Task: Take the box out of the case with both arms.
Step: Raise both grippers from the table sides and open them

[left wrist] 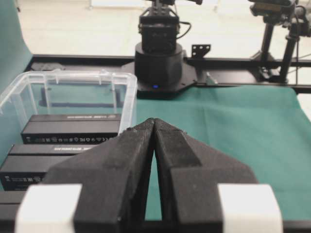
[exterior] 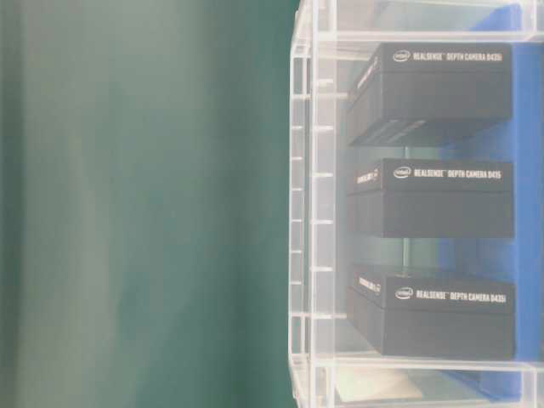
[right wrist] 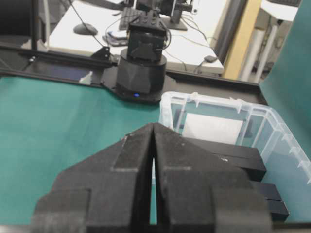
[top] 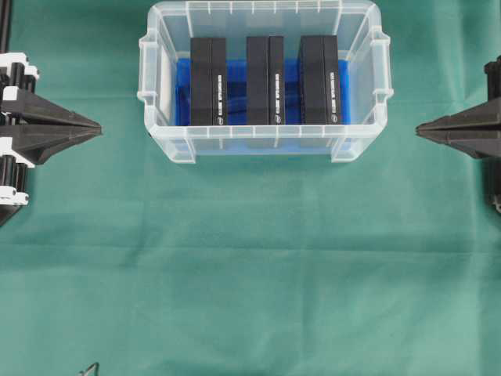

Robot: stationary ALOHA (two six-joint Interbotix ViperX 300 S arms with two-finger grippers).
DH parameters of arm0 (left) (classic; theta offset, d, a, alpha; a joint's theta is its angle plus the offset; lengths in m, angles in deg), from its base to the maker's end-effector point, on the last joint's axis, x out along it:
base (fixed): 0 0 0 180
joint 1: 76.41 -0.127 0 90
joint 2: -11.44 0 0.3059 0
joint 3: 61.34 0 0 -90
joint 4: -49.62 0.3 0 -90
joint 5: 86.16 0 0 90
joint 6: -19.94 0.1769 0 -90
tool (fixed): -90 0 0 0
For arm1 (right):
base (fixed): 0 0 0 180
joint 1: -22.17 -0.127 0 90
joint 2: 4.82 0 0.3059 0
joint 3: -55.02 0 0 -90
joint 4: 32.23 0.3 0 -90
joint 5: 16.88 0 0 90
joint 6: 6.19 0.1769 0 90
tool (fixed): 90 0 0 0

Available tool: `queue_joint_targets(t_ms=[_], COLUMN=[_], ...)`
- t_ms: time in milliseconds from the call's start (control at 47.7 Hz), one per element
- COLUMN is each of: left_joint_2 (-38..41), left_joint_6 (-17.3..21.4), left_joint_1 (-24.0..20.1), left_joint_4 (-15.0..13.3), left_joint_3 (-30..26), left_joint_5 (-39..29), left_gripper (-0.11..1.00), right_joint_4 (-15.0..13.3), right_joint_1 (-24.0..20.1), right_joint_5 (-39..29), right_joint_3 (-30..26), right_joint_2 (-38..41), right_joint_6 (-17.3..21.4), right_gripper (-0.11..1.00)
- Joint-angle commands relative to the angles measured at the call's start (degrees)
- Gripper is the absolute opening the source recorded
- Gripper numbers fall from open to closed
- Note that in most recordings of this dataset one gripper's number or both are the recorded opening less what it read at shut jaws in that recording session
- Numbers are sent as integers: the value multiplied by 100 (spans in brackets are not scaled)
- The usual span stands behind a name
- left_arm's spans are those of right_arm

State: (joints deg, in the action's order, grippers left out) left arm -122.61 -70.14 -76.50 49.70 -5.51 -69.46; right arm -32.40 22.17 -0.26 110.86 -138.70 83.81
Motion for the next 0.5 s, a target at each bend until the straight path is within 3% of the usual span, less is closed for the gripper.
queue_joint_targets(t_ms=[0, 189, 483], left_joint_2=[-35, -123, -149], left_joint_6=[-26, -88, -193], left_joint_1=[0, 0, -9], left_joint_4=[149, 149, 149], left_joint_3=[-193, -589, -1811], left_joint_5=[-26, -369, -1854], left_gripper=[0, 0, 0], right_joint_4=[26, 26, 26], right_joint_1=[9, 9, 18], right_joint_5=[35, -659, -2742], right_joint_3=[-132, -1002, -2654], right_joint_2=[26, 53, 299], right_joint_6=[53, 132, 141], right_gripper=[0, 0, 0])
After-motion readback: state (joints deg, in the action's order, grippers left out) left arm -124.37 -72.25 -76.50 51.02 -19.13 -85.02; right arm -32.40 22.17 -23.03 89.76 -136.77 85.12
